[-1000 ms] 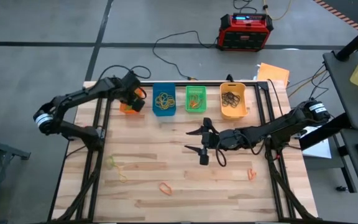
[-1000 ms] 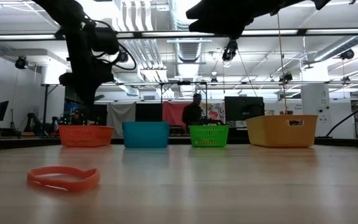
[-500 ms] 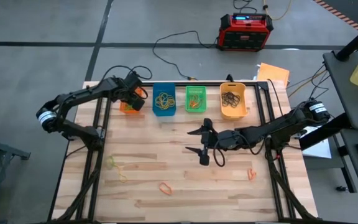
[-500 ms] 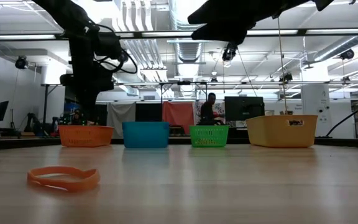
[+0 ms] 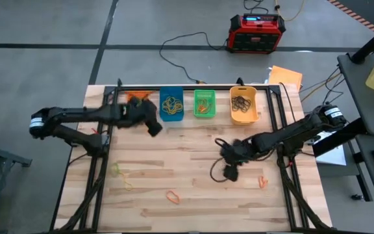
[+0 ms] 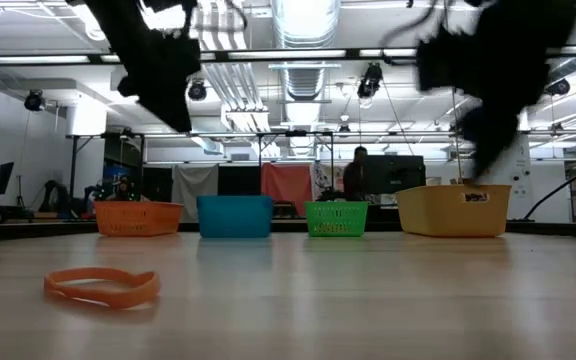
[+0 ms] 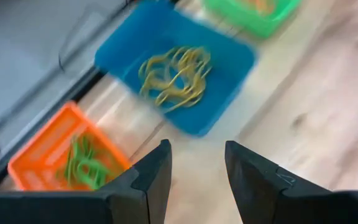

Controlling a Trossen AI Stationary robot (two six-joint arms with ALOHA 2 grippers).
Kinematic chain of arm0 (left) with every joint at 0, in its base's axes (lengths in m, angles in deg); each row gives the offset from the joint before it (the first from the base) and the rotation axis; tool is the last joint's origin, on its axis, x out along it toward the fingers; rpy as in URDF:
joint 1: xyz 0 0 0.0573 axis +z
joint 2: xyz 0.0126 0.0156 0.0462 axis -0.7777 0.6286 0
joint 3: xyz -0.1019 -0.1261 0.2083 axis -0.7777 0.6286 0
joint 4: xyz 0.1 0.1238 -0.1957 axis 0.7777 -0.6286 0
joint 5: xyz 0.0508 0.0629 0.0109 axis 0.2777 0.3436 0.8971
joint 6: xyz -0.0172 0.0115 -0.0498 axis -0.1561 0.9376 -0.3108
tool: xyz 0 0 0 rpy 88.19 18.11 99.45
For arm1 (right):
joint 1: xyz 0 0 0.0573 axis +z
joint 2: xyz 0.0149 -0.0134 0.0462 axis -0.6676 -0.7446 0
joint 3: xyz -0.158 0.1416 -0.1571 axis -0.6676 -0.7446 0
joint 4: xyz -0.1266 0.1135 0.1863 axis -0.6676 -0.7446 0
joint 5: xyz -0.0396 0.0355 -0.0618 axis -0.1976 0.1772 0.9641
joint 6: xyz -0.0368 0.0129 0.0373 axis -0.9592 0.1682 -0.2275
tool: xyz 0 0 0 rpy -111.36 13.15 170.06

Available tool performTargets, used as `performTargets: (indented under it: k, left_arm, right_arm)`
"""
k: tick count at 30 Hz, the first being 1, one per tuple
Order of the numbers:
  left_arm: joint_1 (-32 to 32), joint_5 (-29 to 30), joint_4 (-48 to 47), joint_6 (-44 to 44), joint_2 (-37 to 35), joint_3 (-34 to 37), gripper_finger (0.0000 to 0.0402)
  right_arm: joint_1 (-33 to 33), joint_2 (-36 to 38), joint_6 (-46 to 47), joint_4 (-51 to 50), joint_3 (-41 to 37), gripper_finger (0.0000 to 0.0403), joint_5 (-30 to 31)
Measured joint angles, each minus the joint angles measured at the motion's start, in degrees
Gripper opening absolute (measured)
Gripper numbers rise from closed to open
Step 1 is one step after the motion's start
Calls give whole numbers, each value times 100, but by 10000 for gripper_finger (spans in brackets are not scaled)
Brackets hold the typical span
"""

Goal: Sort rubber bands into baskets
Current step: Put the orange rubber band into the green bin

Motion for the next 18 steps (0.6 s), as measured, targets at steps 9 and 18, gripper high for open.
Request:
performTargets:
  k: [9,18]
  left_arm:
    - [-1851,1247,77,-774,-72,0,135]
    - [-2283,1292,71,-1064,-72,2,135]
  right_arm:
    - [1160,0,2716,-3105,4,240,-756]
    - [2097,1,4116,-2963,-35,253,-892]
